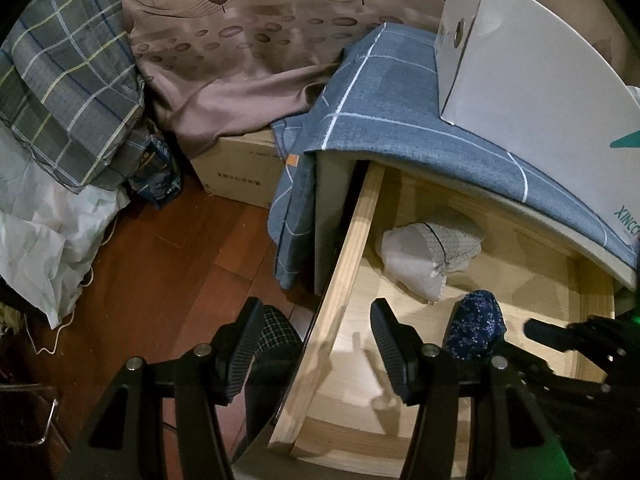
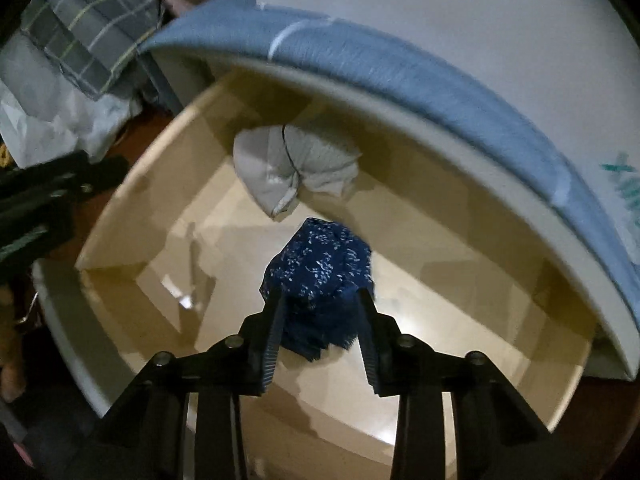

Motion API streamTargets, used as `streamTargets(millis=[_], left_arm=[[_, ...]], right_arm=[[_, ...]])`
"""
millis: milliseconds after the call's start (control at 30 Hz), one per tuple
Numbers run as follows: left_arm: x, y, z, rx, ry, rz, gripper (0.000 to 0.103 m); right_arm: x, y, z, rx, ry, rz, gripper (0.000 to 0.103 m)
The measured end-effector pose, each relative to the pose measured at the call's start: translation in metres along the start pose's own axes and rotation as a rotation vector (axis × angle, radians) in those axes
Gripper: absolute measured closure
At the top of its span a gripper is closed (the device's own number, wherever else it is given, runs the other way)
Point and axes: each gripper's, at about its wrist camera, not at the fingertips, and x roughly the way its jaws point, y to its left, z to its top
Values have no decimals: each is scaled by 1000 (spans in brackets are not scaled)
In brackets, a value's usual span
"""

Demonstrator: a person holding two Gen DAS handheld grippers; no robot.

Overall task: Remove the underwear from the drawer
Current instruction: 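Move the right gripper into the drawer and grasp the navy floral cloth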

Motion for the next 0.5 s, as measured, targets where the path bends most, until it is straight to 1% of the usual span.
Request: streamTargets(millis=[167,333,500], left_arm=[[1,3,1,-11,8,-4,46],[4,0,1,-1,14,-3,46],[5,-1,1,4,17,0,46]], right_arm=[[22,2,13,-31,36,2,70],[46,7,21,-65,83,-9,70],[56,9,25,-88,111,-5,69]])
